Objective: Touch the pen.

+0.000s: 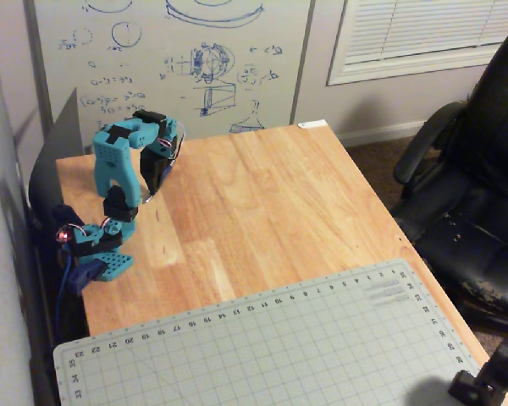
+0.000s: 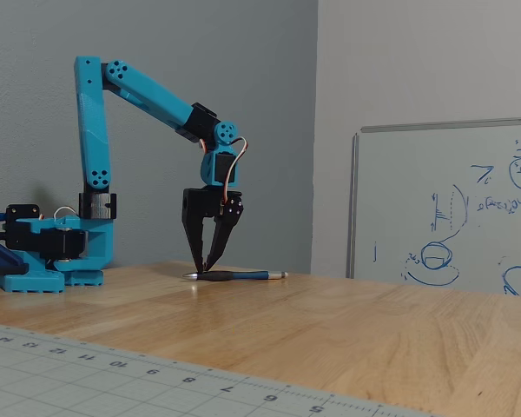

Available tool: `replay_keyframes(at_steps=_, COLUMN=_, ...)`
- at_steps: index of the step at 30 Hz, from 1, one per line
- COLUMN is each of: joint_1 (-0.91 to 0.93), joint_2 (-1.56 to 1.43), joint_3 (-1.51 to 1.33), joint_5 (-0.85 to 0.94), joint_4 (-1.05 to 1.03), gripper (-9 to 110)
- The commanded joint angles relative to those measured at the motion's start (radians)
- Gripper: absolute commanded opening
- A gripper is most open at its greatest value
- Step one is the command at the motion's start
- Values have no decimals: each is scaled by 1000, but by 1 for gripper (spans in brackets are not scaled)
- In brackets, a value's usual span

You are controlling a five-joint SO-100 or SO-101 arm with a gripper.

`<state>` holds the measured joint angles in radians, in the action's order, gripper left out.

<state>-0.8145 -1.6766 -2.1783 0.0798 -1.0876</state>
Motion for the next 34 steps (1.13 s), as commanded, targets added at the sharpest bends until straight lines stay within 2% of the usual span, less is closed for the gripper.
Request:
replay_keyframes(at_steps=1, joint_1=0, joint_2=-11, joint_3=8, joint_5=-5, joint_4=6, gripper=1)
replay_keyframes(at_steps=34, joint_1=6, joint_2=2, joint_3=8, joint_5=3, joint_4=2, gripper=1)
